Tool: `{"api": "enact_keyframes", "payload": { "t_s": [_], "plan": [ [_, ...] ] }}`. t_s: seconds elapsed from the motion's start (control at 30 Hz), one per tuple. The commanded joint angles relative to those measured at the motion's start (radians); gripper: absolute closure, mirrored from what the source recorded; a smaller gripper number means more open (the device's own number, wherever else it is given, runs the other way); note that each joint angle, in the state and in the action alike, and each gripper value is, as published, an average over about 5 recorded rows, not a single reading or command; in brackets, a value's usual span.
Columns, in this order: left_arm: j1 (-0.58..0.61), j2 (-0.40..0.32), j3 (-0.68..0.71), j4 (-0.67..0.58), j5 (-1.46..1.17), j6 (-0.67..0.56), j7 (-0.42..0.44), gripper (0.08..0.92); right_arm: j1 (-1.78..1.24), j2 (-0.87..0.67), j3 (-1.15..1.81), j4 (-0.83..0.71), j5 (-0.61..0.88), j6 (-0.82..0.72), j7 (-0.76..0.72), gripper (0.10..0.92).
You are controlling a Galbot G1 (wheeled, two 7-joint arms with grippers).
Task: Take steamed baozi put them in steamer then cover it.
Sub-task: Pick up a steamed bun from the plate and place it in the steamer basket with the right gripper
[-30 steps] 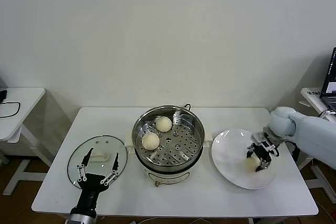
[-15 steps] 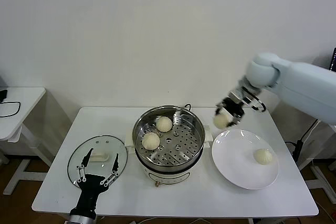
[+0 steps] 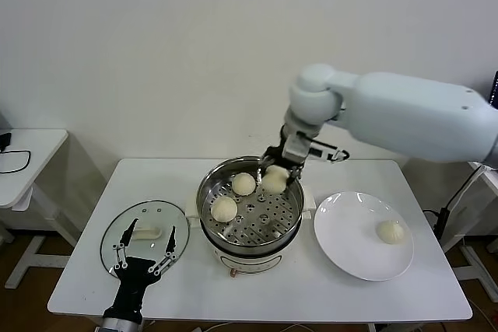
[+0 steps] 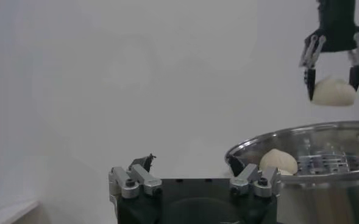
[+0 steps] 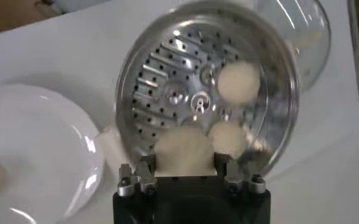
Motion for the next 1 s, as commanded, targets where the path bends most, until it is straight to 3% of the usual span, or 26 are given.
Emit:
{"api": "enact_keyframes", "payload": {
  "t_s": [0.03, 1.0],
  "plan": [
    [-0.001, -0.001, 0.003, 0.002, 0.000, -0.003, -0.001, 0.177, -0.088, 0.105, -0.011, 0.039, -0.132, 0.129, 0.004, 0.372],
    [-0.006, -0.004, 0.000, 0.020, -0.001, -0.007, -0.005, 0.177, -0.230, 0.140, 0.030, -0.006, -0.260, 0.204, 0.003, 0.340]
  ]
}}
